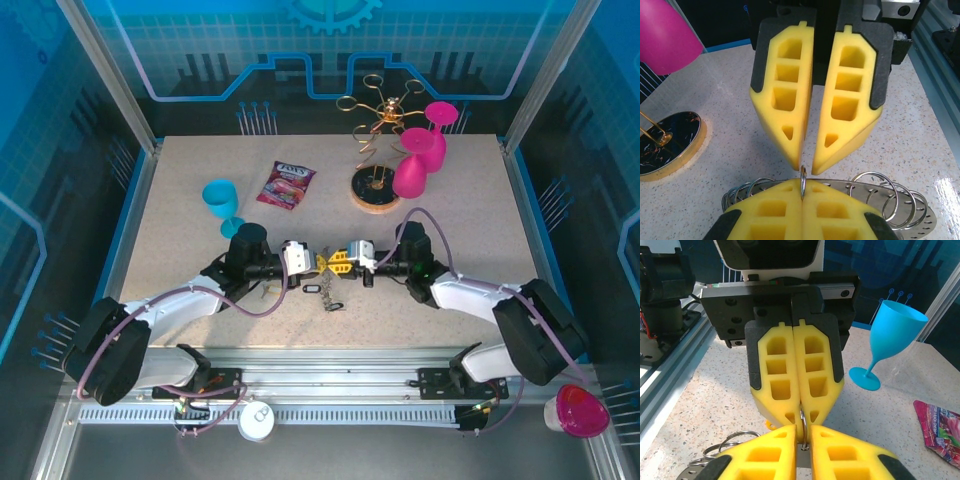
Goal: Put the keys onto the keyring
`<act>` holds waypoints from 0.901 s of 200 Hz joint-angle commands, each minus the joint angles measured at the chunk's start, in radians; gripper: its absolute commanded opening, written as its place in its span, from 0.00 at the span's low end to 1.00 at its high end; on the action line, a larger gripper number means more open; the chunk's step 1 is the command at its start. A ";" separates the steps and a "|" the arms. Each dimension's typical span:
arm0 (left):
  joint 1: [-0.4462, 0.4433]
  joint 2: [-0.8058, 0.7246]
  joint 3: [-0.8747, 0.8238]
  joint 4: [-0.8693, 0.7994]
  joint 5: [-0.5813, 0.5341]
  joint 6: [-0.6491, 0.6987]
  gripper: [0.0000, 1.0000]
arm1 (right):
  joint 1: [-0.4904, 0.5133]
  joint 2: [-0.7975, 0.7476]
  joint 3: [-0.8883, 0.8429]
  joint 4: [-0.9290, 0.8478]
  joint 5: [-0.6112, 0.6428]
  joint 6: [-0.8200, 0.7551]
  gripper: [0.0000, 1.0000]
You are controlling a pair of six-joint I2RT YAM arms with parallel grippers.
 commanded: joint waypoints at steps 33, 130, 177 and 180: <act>-0.003 0.001 0.006 0.042 0.049 0.011 0.00 | 0.021 0.031 0.048 -0.059 -0.019 -0.033 0.13; -0.003 -0.005 0.009 0.038 0.066 0.016 0.00 | 0.026 0.028 0.099 -0.292 0.047 -0.191 0.12; -0.004 -0.001 0.012 0.039 0.074 0.017 0.00 | 0.030 0.036 0.119 -0.323 0.045 -0.199 0.10; -0.004 -0.002 0.011 0.038 0.075 0.017 0.00 | 0.031 0.038 0.123 -0.329 0.046 -0.201 0.09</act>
